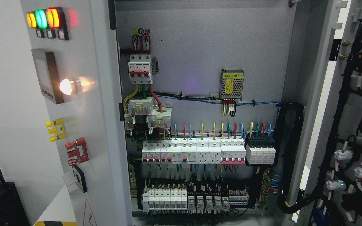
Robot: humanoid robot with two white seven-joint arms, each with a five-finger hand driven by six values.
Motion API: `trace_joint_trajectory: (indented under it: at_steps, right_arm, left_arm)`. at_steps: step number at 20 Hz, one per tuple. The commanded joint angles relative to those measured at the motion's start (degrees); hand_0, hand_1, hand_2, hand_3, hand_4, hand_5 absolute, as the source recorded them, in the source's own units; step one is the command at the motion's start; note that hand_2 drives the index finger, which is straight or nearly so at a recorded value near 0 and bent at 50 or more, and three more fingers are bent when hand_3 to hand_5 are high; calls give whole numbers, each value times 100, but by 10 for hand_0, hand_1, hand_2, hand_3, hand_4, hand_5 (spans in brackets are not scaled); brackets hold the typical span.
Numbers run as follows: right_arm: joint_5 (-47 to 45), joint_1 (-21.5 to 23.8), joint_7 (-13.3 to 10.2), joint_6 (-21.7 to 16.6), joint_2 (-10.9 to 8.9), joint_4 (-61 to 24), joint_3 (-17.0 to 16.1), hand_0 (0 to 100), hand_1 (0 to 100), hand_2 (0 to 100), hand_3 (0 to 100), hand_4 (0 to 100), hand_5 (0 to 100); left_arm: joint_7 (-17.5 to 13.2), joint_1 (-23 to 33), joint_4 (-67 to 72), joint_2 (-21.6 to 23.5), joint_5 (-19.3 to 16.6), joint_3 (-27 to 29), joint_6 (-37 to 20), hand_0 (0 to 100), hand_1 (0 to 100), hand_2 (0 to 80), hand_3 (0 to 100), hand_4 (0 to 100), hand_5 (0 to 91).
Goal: Open door with both hands
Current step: 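Swing the panel door wide open with the right hand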
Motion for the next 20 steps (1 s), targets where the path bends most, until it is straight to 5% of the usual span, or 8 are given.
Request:
trace_joint_trajectory:
  at_steps: [1, 20]
  right_arm:
    - [-1, -3, -45, 1, -25, -78, 308, 381, 0, 0, 0, 0, 0]
    - [16, -12, -185, -7, 125, -166, 721, 381, 0, 0, 0, 0, 0]
  left_arm:
    - [19, 0, 88, 0, -167, 0, -1, 0, 0, 0, 0, 0, 0]
    - [10, 0, 88, 0, -167, 0, -1, 0, 0, 0, 0, 0, 0]
